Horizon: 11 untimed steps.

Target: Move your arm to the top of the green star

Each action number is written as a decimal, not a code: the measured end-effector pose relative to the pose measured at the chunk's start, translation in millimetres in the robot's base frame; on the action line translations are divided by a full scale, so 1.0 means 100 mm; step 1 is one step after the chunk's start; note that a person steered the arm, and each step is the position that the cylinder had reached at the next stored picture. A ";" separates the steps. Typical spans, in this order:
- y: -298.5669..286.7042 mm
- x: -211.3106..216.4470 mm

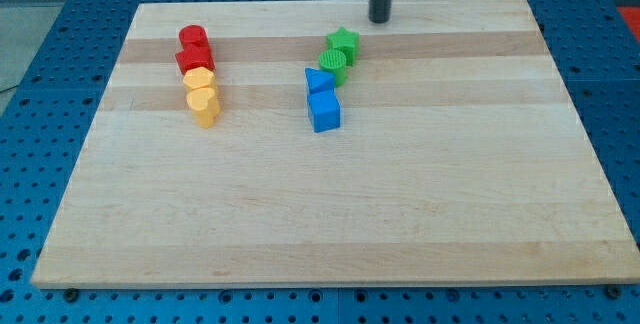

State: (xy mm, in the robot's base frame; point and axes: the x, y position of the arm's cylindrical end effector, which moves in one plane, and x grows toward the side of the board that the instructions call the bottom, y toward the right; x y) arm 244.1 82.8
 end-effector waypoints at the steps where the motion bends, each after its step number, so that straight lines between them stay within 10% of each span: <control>1: -0.09 0.41; 5: -0.55 0.71; 7: 0.56 0.75; 9: 0.26 0.98; 11: -0.16 0.16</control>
